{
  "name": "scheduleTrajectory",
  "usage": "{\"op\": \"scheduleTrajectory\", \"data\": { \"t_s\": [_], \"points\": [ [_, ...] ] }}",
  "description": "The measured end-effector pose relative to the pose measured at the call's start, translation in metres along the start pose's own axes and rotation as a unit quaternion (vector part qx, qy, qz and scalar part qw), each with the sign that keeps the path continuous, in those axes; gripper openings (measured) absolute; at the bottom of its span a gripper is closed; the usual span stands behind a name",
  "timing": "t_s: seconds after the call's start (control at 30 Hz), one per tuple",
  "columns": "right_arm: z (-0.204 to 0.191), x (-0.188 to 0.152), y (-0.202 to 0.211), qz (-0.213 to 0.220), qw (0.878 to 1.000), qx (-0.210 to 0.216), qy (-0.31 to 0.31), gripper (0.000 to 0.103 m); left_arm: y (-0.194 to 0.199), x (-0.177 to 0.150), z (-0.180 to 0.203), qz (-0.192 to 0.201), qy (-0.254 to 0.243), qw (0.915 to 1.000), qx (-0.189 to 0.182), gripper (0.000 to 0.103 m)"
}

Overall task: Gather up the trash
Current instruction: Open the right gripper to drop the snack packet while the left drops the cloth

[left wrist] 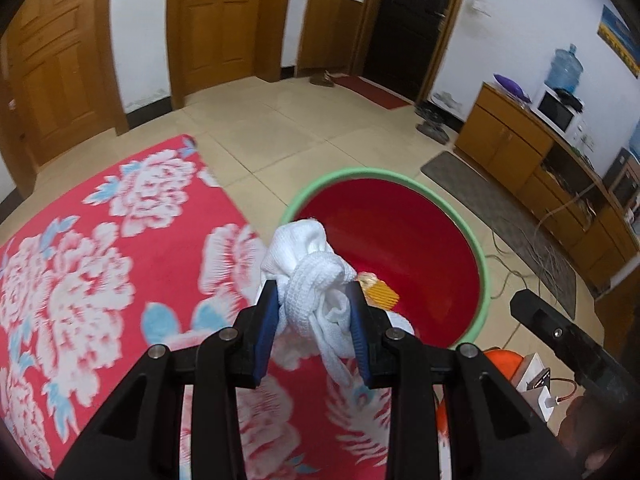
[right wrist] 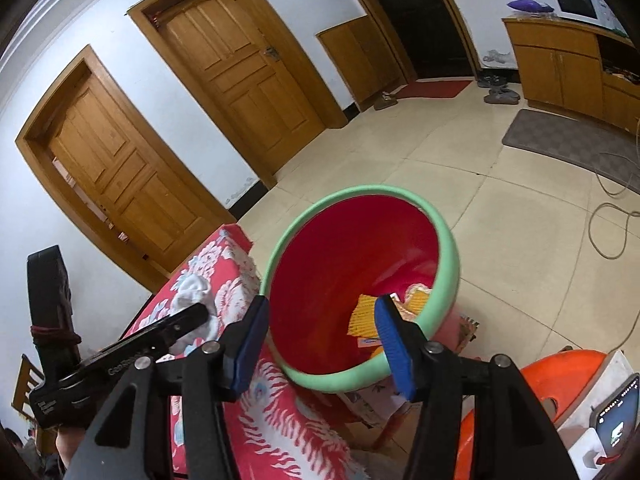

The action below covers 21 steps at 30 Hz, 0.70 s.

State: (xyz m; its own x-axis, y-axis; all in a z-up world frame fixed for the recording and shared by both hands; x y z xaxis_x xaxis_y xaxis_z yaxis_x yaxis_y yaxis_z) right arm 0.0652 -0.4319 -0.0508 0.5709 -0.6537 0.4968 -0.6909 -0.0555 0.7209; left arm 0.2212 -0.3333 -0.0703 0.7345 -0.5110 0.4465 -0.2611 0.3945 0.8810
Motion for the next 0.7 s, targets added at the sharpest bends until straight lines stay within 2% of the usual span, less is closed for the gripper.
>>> {"op": "scheduleTrajectory", "data": {
  "t_s": [0.03,0.13,0.3,0.6,0.7],
  "points": [
    [0.002,0.000,0.000,0.000,1.000,0.001,-0.003,0.058,-0.002,0.001,0.005,0.000,-0.007,1.0000,-0.003,0.034],
    [0.005,0.000,-0.001,-0.001,1.000,0.003,-0.008,0.058,-0.007,0.002,0.015,0.005,-0.025,0.9997,0.002,0.053],
    [0.007,0.001,0.001,0.002,1.000,0.002,0.001,0.058,-0.006,-0.003,0.019,0.007,-0.024,0.9997,0.002,0.054],
    [-0.003,-0.002,0.015,0.014,1.000,0.009,0.020,0.060,0.031,-0.024,-0.003,0.022,0.008,0.9997,0.010,0.054],
    [-0.012,-0.004,0.022,0.018,0.999,0.014,0.030,0.061,0.046,-0.035,-0.017,0.031,0.030,0.9988,0.023,0.067]
  ]
}}
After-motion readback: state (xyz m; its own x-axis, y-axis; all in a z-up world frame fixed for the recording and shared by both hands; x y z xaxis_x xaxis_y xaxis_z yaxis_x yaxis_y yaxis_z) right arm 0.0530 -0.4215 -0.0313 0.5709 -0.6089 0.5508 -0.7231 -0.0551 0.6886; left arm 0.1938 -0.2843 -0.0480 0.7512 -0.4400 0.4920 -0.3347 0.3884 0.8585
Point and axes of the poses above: each gripper's, at about its wrist camera, not at the fingertips, and y roughly against the way its jaws point, z to its right, x to its top, the point moved 7 cm from there along -y, roughly the way its jaws point, and after that the axes turned 12 degrees about -z, right-handed, at the moved point
